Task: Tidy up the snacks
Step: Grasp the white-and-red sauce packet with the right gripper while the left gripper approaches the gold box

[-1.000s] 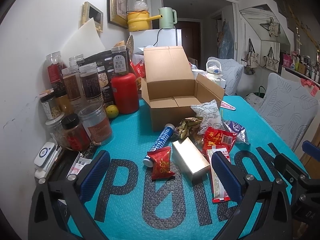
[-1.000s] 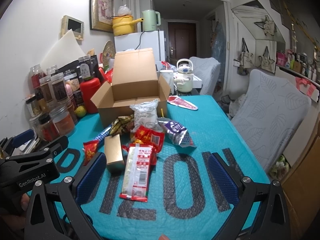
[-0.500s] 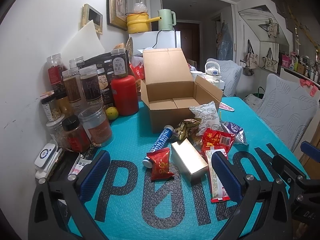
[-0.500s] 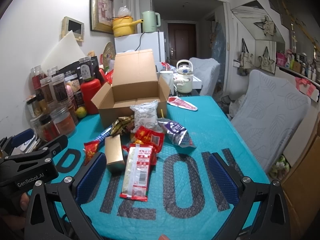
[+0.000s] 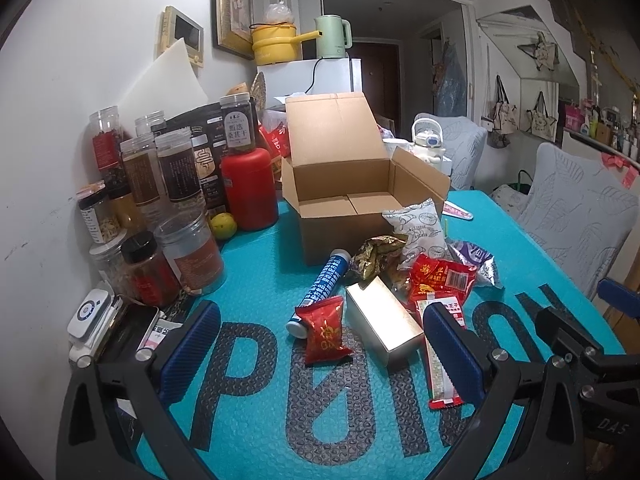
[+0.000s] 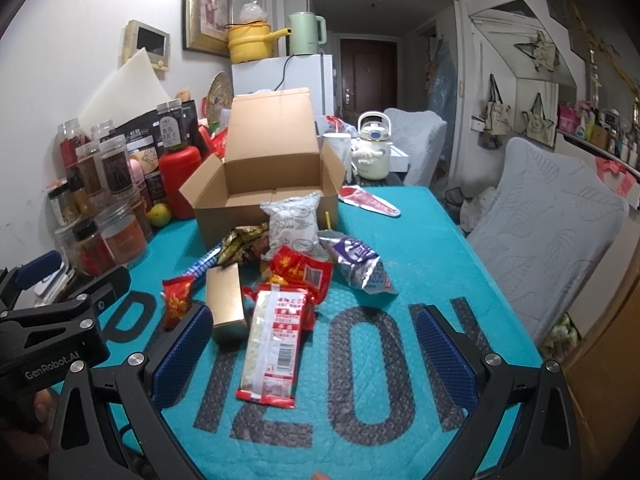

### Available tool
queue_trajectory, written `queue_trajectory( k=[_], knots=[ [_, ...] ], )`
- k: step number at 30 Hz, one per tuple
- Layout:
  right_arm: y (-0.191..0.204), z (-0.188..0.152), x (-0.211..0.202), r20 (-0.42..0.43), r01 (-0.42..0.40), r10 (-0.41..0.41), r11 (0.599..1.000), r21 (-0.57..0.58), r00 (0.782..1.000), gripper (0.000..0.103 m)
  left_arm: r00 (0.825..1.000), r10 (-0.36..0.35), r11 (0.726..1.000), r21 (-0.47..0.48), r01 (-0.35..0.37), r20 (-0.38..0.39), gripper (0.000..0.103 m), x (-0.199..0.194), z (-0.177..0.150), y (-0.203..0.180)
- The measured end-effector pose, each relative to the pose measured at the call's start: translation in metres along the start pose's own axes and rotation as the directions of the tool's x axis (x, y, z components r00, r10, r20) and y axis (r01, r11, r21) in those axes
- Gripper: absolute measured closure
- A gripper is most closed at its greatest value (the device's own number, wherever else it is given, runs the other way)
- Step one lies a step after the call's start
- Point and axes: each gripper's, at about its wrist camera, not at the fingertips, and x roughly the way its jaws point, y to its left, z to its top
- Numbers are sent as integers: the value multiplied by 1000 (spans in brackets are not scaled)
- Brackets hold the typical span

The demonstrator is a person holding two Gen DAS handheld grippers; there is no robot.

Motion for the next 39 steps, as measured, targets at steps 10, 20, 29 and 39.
queue_trajectory(
  k=[10, 20, 29, 39],
  knots=[
    [-4, -6, 19, -28, 2, -2, 1000, 18, 1000, 0, 998, -44, 999, 11, 44, -45, 0, 18, -3, -3],
    [4, -23, 48, -107, -47, 51, 998, 33, 993, 0, 993, -64, 997, -37, 60, -98, 0, 39, -18, 16],
    [20, -36, 96, -228, -65, 63, 998, 1, 972, 0, 980, -86, 994, -77, 73, -177, 0, 62, -32, 32],
    [33, -38, 133, -316, -74, 60, 997, -32, 947, 15, 976, -91, 993, -94, 73, -198, 0, 79, -28, 40]
  ],
)
